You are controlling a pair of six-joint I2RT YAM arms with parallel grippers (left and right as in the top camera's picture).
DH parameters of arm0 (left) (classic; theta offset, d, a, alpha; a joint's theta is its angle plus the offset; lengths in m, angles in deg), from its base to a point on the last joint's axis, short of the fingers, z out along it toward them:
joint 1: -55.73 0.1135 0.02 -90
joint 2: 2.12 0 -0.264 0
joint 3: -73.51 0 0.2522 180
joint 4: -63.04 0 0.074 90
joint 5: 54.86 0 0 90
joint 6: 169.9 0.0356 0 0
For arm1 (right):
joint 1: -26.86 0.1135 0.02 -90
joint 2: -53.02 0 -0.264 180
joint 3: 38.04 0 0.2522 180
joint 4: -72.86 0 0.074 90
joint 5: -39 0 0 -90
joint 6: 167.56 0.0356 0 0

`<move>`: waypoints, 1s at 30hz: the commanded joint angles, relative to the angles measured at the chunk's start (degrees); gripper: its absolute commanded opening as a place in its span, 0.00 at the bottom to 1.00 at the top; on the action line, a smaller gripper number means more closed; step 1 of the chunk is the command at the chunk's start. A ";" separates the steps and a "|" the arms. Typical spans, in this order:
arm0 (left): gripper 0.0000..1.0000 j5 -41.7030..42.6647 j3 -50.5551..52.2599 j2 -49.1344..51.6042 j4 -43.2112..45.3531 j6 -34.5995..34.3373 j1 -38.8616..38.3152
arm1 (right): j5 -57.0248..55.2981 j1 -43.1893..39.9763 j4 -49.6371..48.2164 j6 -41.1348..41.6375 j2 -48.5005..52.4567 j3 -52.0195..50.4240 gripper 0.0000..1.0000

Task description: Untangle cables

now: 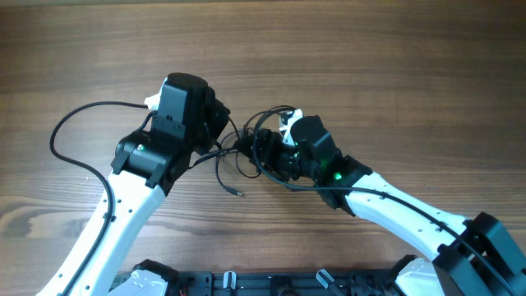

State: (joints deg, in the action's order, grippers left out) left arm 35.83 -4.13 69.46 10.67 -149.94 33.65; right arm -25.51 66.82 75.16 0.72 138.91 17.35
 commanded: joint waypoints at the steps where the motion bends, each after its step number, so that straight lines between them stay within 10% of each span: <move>1: 0.04 -1.16 -0.15 -0.63 0.22 -2.69 -0.22 | -0.57 1.38 2.58 9.27 3.37 -0.09 0.67; 7: 0.04 -0.76 -0.17 -0.94 0.22 -2.16 0.15 | -11.69 -0.72 6.64 -0.33 7.10 -0.07 0.05; 20: 0.04 -1.38 -0.22 -8.11 0.02 6.64 9.35 | -2.84 -15.82 23.76 -33.57 -5.88 -0.07 0.04; 30: 0.04 -14.23 -0.22 -13.27 -0.09 14.29 20.33 | -39.78 -32.20 48.59 -31.89 -15.10 -0.04 0.04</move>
State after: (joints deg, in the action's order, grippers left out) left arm 26.37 -4.04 59.97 10.67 -141.37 48.38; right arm -51.73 42.19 120.36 -30.16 128.22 17.22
